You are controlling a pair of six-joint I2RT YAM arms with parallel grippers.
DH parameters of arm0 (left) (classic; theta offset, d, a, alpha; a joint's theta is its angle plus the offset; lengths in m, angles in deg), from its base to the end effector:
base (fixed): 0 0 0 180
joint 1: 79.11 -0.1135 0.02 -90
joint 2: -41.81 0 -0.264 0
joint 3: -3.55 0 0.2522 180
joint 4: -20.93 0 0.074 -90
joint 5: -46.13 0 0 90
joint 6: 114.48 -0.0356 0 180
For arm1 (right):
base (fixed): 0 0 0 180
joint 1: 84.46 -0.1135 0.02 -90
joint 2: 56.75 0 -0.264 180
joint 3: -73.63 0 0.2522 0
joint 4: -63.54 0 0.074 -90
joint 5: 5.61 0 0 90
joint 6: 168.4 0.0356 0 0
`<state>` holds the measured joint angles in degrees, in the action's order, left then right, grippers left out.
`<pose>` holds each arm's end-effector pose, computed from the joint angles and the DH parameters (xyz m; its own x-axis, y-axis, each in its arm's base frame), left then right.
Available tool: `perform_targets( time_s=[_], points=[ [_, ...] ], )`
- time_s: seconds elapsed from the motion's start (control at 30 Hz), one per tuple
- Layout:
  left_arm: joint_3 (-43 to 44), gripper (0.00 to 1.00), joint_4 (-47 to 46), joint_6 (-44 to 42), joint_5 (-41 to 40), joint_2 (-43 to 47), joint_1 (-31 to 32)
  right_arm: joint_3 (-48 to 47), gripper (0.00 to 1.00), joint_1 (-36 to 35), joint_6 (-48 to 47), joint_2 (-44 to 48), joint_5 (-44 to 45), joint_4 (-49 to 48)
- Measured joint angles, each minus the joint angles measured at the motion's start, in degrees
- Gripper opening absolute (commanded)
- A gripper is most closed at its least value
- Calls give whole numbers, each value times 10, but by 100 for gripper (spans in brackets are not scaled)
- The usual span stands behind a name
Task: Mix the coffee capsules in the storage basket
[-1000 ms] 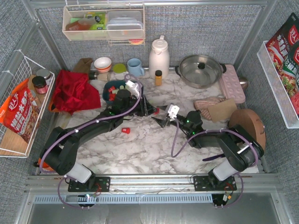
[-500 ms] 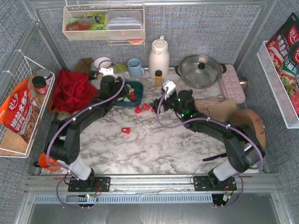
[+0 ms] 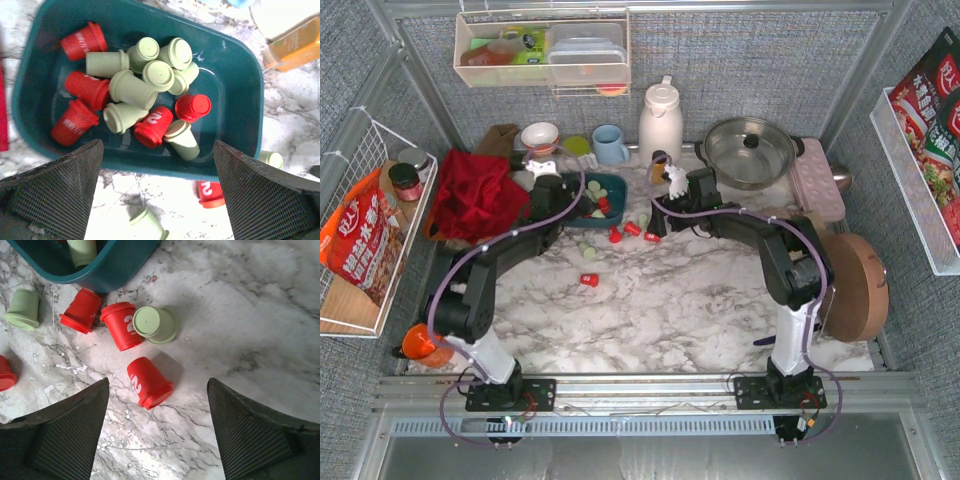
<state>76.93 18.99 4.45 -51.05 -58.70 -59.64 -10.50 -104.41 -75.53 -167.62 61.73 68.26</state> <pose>0.3706 -0.1263 0.2115 -0.4596 -0.3466 -0.8177 0.0020 0.9203 -0.3912 0.3999 0.1598 0.1909 -0.5212 -0.1400 -0.8419 -0.5984 0.7633 0.2435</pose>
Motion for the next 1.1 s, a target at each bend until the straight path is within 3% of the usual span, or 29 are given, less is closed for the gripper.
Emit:
perform_targets(
  time_s=[0.33,0.57,0.87,1.1],
  points=[
    [-148,99,-57,11,-16,163,3,-73,83,-10,17,-70,-27,77],
    [-206,99,-75,28,-12,228,6,-87,86,-83,15,-59,131,135],
    [-237,99,-81,37,-12,273,6,-114,86,-136,134,-62,367,174],
    [-260,99,-81,37,-15,298,6,-184,85,-149,235,-102,443,230]
  ],
)
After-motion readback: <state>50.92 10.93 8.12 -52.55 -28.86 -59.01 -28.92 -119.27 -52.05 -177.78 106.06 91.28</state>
